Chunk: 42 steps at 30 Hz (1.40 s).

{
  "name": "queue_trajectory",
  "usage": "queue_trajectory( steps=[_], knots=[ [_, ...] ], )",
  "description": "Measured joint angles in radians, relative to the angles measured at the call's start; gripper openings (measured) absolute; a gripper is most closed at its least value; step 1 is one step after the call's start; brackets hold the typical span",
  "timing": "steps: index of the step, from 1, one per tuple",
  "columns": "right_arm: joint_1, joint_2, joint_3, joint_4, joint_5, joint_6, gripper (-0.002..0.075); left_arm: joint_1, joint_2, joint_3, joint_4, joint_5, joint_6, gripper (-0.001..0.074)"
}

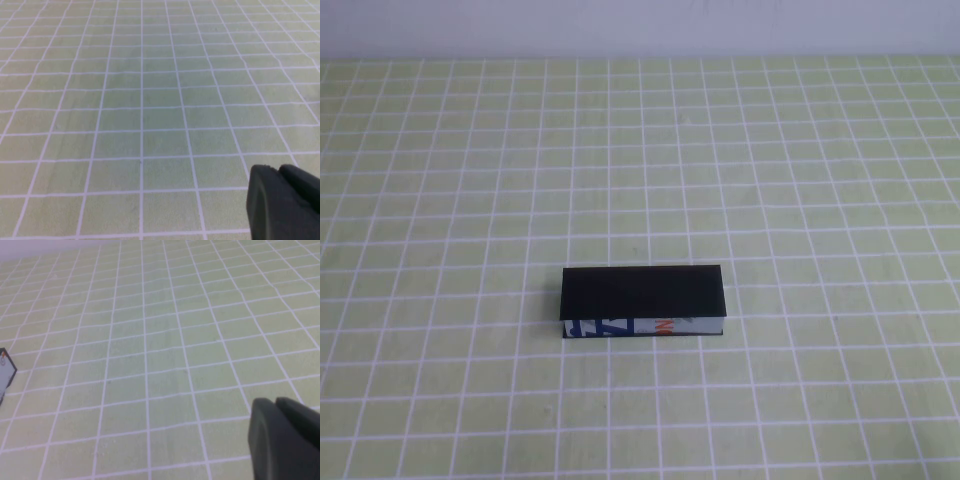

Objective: Take glasses out of glasses case

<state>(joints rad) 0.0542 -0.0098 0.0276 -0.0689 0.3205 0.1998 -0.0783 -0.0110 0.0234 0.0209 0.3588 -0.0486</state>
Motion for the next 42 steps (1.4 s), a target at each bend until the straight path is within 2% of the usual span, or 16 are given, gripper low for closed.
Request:
queue_trajectory(
  steps=[35,38,42],
  knots=[
    [0.0,0.0,0.0,0.0,0.0,0.0,-0.0018,0.0,0.0,0.0,0.026,-0.018,0.0,-0.0004],
    [0.0,0.0,0.0,0.0,0.0,0.0,-0.0018,0.0,0.0,0.0,-0.063,-0.071,-0.036,-0.0004],
    [0.0,0.0,0.0,0.0,0.0,0.0,-0.0018,0.0,0.0,0.0,-0.286,-0.162,-0.075,-0.0004]
  ],
)
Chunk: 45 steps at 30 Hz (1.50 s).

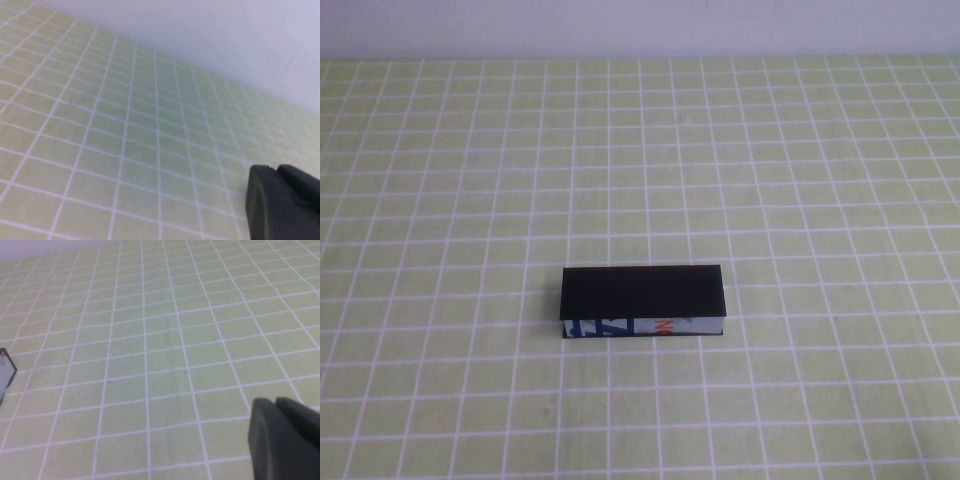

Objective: Take glasses out of glasses case

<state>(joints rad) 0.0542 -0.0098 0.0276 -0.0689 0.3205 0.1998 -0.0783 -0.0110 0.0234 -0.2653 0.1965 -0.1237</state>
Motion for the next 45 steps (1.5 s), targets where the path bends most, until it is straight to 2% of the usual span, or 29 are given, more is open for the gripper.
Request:
queue_trajectory(
  steps=[6,9,12,19,27,38,45],
  knots=[
    [0.0,0.0,0.0,0.0,0.0,0.0,-0.0018,0.0,0.0,0.0,-0.215,-0.076,-0.022,-0.0004],
    [0.0,0.0,0.0,0.0,0.0,0.0,-0.0018,0.0,0.054,-0.025,-0.253,-0.004,-0.024,-0.0004],
    [0.0,0.0,0.0,0.0,0.0,0.0,-0.0018,0.0,0.189,-0.121,-0.257,0.116,-0.005,-0.0004],
    [0.0,0.0,0.0,0.0,0.0,0.0,-0.0018,0.0,0.63,-0.447,-0.261,0.369,0.304,-0.0004],
    [0.0,0.0,0.0,0.0,0.0,0.0,-0.0018,0.0,1.125,-0.816,-0.324,0.621,0.574,-0.0004],
    [0.0,0.0,0.0,0.0,0.0,0.0,-0.0018,0.0,1.675,-1.125,-0.768,0.668,1.037,-0.0004],
    [0.0,0.0,0.0,0.0,0.0,0.0,-0.0018,-0.076,1.879,-1.235,-0.827,0.632,1.119,-0.0004]
  ],
)
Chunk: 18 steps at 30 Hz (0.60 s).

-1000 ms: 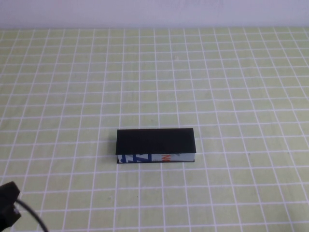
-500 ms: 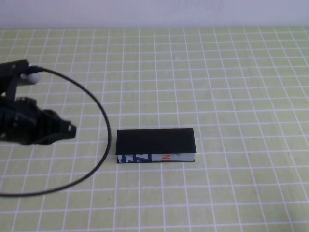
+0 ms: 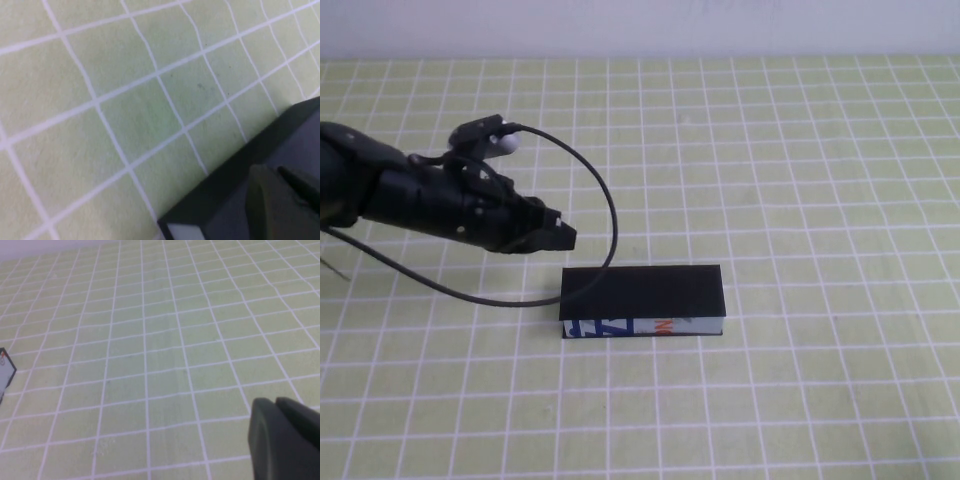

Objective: Take glasses out of glasses case

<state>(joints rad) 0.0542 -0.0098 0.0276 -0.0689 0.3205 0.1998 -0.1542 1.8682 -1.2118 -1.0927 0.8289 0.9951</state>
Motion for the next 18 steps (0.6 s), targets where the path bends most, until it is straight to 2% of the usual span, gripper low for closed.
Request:
queue_trajectory(
  steps=[4,11,18],
  knots=[
    [0.0,0.0,0.0,0.0,0.0,0.0,-0.0018,-0.032,0.079,-0.068,-0.009,-0.02,0.008,-0.0004],
    [0.0,0.0,0.0,0.011,-0.041,0.0,-0.0018,-0.032,0.16,-0.111,-0.008,-0.029,0.008,-0.0004],
    [0.0,0.0,0.0,0.216,-0.264,0.0,-0.0018,-0.032,0.206,-0.111,-0.006,-0.031,0.01,-0.0004]
  ],
)
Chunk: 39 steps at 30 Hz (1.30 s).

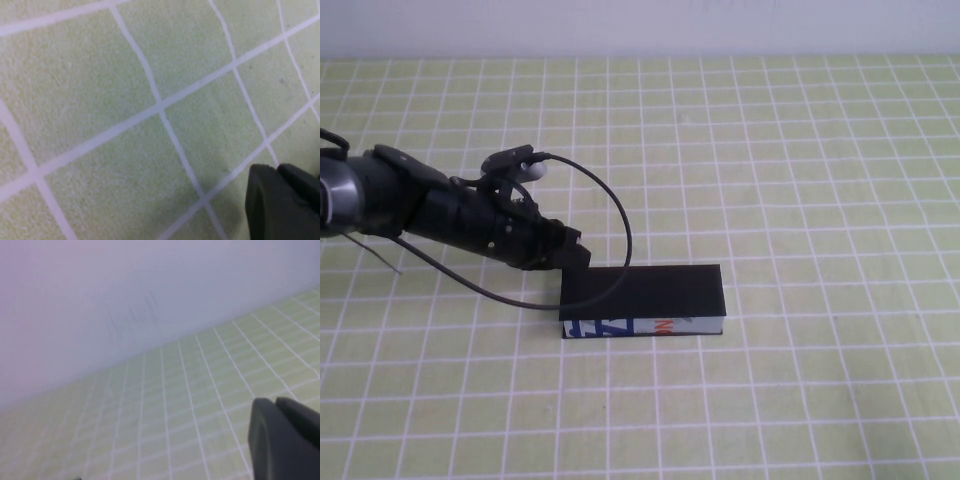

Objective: Take glasses out of glasses case

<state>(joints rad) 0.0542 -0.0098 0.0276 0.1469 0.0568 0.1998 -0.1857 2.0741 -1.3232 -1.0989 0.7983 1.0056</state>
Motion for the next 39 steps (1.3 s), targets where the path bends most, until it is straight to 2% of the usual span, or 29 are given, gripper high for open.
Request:
queue_trajectory(
  steps=[4,7,10,13,20,28,31,34,36,39],
  knots=[
    [0.0,0.0,0.0,0.107,-0.127,0.008,-0.0018,0.0,0.009,0.0,0.0,-0.006,0.0,-0.0004],
    [0.0,0.0,0.0,0.143,-0.177,0.077,-0.0018,0.0,0.011,0.0,0.0,-0.007,0.0,-0.0004],
    [0.0,0.008,-0.054,0.155,-0.057,0.152,-0.0018,0.0,0.011,-0.002,0.0,-0.007,0.0,-0.0004],
    [0.0,0.084,-0.17,0.167,0.163,0.135,-0.0018,0.009,0.011,-0.002,0.0,-0.007,0.0,-0.0004],
    [0.0,0.439,-0.433,0.289,0.571,-0.177,-0.0018,0.034,0.013,-0.002,0.0,0.005,0.0,-0.0004],
    [0.013,0.932,-0.657,0.518,0.728,-0.578,-0.0018,0.036,0.013,-0.002,0.0,0.011,0.004,-0.0004],
    [0.097,1.093,-0.745,0.56,0.718,-0.646,-0.0017,0.036,0.013,-0.002,0.0,0.013,0.004,-0.0004],
    [0.242,1.203,-0.829,0.541,0.674,-0.658,-0.0017,0.036,0.013,-0.002,0.0,0.019,0.004,-0.0004],
    [0.37,1.288,-0.897,0.489,0.643,-0.643,-0.0017,0.036,0.013,-0.002,0.0,0.021,0.004,-0.0004],
    [0.514,1.395,-1.005,0.389,0.627,-0.633,-0.0017,0.036,0.013,-0.002,0.0,0.027,0.004,-0.0004]
  ],
)
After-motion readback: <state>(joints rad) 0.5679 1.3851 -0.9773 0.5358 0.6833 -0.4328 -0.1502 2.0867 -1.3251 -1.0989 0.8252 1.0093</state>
